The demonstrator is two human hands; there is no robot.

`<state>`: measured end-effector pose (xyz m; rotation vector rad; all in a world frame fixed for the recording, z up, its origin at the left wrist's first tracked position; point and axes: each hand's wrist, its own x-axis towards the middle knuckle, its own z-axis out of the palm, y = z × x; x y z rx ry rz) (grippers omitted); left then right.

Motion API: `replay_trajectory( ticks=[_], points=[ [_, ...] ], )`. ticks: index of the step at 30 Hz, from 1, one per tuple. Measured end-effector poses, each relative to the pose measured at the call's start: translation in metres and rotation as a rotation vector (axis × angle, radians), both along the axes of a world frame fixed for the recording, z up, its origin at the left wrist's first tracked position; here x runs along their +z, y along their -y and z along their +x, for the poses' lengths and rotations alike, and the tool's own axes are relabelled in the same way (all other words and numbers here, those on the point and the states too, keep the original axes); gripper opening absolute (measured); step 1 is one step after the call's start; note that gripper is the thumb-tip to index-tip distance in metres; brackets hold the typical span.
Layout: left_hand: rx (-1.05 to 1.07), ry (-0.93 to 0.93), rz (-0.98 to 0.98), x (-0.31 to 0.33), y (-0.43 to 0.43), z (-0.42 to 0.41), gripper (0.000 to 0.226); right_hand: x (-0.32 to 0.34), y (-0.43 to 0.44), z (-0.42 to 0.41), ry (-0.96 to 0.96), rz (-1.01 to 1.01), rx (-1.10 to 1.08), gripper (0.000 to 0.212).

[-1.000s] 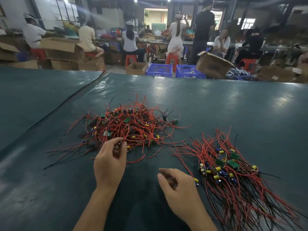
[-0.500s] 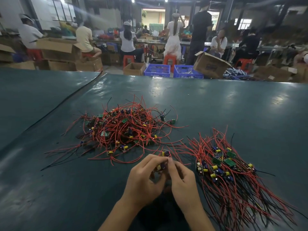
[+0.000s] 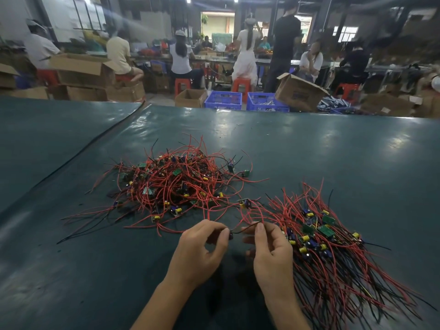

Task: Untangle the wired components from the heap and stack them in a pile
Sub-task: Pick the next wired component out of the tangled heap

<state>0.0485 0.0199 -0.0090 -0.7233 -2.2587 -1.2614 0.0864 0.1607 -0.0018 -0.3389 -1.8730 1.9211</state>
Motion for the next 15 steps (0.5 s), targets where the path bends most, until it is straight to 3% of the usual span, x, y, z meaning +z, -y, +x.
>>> replay_trajectory(
  ticks=[7, 15],
  points=[
    [-0.084, -0.008, -0.068, 0.001, 0.006, 0.000, 0.020, 0.001, -0.002, -0.002, -0.008, -0.200, 0.070, 0.018],
    [0.129, -0.067, -0.047, 0.003, 0.013, -0.002, 0.018, -0.004, -0.013, -0.003, -0.037, -0.018, -0.096, 0.020]
  ],
)
